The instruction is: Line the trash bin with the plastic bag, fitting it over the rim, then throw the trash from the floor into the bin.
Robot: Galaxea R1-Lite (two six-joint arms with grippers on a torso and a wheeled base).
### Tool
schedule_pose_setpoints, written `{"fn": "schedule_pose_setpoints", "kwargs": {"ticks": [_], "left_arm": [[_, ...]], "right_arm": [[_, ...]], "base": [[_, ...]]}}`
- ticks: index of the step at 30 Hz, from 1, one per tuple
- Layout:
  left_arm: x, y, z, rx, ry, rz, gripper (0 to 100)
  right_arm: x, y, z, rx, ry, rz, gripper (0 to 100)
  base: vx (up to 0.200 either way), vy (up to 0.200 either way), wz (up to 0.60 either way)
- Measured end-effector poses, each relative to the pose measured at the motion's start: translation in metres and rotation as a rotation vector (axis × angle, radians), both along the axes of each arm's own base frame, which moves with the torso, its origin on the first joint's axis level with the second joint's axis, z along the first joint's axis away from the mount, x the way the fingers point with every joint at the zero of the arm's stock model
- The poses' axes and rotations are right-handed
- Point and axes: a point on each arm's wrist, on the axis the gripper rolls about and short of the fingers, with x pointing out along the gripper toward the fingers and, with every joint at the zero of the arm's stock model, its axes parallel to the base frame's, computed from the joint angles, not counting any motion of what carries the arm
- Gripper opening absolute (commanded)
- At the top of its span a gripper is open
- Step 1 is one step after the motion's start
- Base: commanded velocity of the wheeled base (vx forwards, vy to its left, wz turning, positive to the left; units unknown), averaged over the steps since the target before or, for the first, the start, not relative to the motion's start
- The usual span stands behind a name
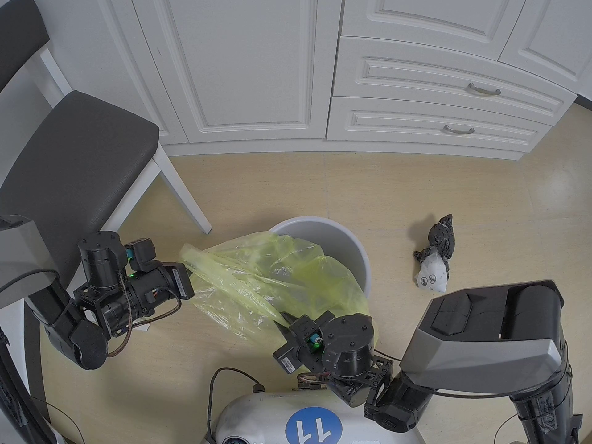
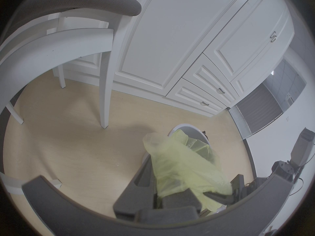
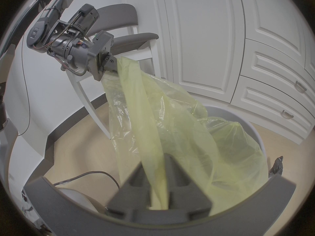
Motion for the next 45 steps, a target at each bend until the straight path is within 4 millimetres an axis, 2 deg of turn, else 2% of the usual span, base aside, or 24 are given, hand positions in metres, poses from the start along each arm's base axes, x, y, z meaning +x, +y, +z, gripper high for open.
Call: {"fn": "schedule_pose_setpoints", "kwargs": {"ticks": [9, 23, 31, 32, 45], "left_arm": [[0.004, -0.002, -0.007, 0.002, 0.015, -0.004, 0], [0.003, -0.009, -0.014, -0.034, 0.065, -0.031, 0], [-0.005, -0.011, -0.017, -0.051, 0.096, -0.096, 0], [-0.007, -0.012, -0.018, -0.050, 0.101, -0.100, 100], [-0.017, -0.009, -0.011, -0.049, 0.095, -0.138, 100]], "right_arm": [[0.012, -0.010, 0.020, 0.044, -0.039, -0.038, 0], [0.056, -0.033, 0.055, 0.103, -0.135, -0.147, 0], [0.078, -0.036, 0.061, 0.144, -0.169, -0.188, 0], [0.079, -0.035, 0.061, 0.146, -0.171, -0.189, 0], [0.099, -0.038, 0.068, 0.220, -0.213, -0.267, 0]], "base": [[0.000, 0.000, 0.00], [0.000, 0.000, 0.00], [0.000, 0.000, 0.00], [0.000, 0.000, 0.00], [0.000, 0.000, 0.00]]}}
